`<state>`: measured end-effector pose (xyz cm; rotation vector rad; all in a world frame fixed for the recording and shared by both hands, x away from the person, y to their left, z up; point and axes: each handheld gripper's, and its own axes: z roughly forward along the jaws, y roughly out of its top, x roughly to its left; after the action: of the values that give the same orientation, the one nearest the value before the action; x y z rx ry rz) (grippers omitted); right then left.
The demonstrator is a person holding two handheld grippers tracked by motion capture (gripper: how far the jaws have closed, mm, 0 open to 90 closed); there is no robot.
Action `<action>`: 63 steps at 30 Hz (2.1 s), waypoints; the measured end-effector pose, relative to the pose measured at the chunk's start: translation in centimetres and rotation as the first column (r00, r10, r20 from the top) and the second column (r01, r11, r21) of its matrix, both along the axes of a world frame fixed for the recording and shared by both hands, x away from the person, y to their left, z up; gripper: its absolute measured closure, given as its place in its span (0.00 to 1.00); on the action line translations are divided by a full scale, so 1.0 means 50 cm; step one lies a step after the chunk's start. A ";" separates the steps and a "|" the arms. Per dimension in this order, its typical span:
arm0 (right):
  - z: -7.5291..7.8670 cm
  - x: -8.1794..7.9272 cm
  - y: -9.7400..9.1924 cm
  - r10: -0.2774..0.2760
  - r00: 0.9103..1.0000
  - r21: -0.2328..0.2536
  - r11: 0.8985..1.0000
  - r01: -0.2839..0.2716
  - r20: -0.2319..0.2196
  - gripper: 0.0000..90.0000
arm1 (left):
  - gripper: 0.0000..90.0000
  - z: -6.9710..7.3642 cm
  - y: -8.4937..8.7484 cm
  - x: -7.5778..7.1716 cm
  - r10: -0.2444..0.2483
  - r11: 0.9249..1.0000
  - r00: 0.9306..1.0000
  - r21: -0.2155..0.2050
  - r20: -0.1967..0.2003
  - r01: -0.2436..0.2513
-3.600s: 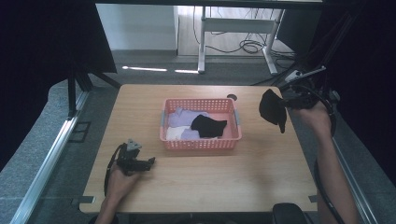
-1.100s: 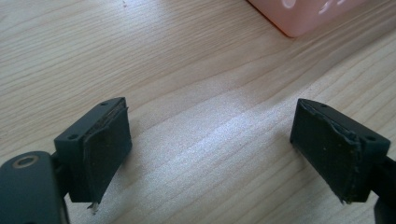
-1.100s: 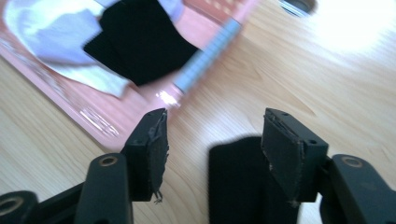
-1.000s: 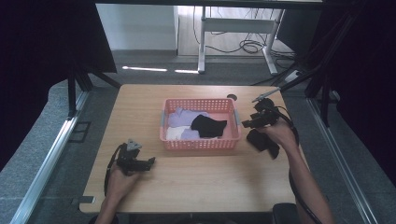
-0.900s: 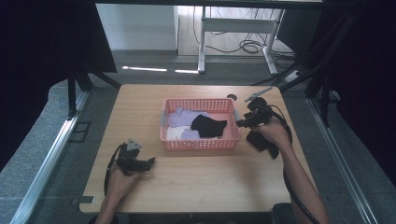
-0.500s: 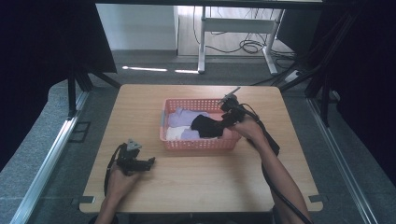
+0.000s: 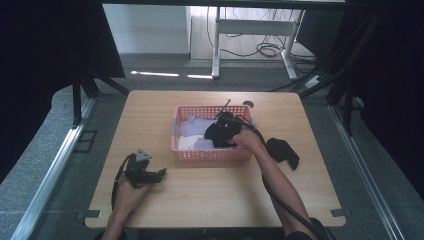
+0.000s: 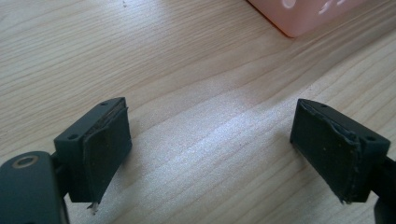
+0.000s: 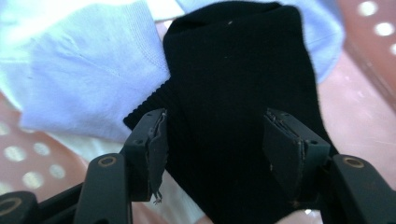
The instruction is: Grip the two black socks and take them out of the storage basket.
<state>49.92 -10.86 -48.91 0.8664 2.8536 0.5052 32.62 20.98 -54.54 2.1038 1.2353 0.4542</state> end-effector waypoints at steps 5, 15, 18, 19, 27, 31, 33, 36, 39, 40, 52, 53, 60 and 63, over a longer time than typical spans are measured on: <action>-0.018 0.005 0.006 -0.022 1.000 -0.039 0.999 0.021 -0.014 0.80 | 0.13 0.000 0.000 0.000 0.000 1.000 1.000 0.000 0.000 0.000; 0.030 -0.003 -0.022 -0.079 0.996 0.039 0.996 0.078 0.034 0.96 | 0.13 0.000 0.000 0.000 0.000 1.000 1.000 -0.001 0.000 0.000; 0.053 -0.008 -0.027 -0.079 0.996 0.059 0.995 0.076 0.050 0.96 | 0.13 0.000 0.000 0.000 0.001 1.000 1.000 -0.001 0.001 -0.001; 0.061 -0.010 -0.030 -0.077 0.995 0.065 0.995 0.073 0.057 0.96 | 0.13 0.000 0.000 0.000 0.001 1.000 1.000 -0.001 0.000 -0.001; 0.127 -0.021 -0.045 -0.082 0.991 0.117 0.991 0.070 0.105 0.96 | 0.13 0.000 0.000 0.000 0.001 1.000 1.000 -0.002 0.000 -0.001; 0.159 -0.026 -0.054 -0.087 0.988 0.142 0.988 0.069 0.124 0.96 | 0.13 0.000 -0.001 0.000 0.002 1.000 1.000 -0.004 0.001 -0.002; 0.175 -0.029 -0.058 -0.095 0.987 0.164 0.984 0.074 0.129 0.96 | 0.13 0.000 -0.001 0.000 0.002 1.000 1.000 -0.003 0.002 -0.002; 0.194 -0.030 -0.063 -0.100 0.986 0.183 0.980 0.074 0.136 0.95 | 0.13 -0.001 -0.001 0.000 0.003 1.000 1.000 -0.005 0.002 -0.003; 0.212 -0.032 -0.066 -0.103 0.984 0.190 0.979 0.074 0.145 0.95 | 0.13 -0.001 -0.001 0.000 0.006 1.000 1.000 -0.006 0.003 -0.006; 0.218 -0.032 -0.066 -0.103 0.984 0.190 0.979 0.074 0.146 0.95 | 0.13 -0.001 -0.001 0.000 0.003 1.000 1.000 -0.004 0.004 -0.003; 0.293 -0.037 -0.079 -0.111 0.981 0.217 0.973 0.075 0.161 0.95 | 0.13 -0.001 -0.001 0.000 0.004 1.000 1.000 -0.003 0.003 -0.004; 0.299 -0.037 -0.081 -0.112 0.980 0.216 0.974 0.075 0.163 0.95 | 0.13 -0.001 -0.001 0.000 0.004 1.000 1.000 -0.003 0.003 -0.004; 0.337 -0.040 -0.096 -0.125 0.976 0.231 0.969 0.082 0.179 0.95 | 0.13 0.000 -0.001 0.000 0.003 1.000 1.000 -0.002 0.002 -0.003; 0.351 -0.042 -0.104 -0.130 0.975 0.237 0.968 0.085 0.182 0.95 | 0.13 0.000 -0.001 0.000 0.003 1.000 1.000 -0.002 0.001 -0.003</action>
<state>47.82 -16.06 -31.34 0.9424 2.5882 0.8657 32.64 20.94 -54.55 2.0998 1.2376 0.4552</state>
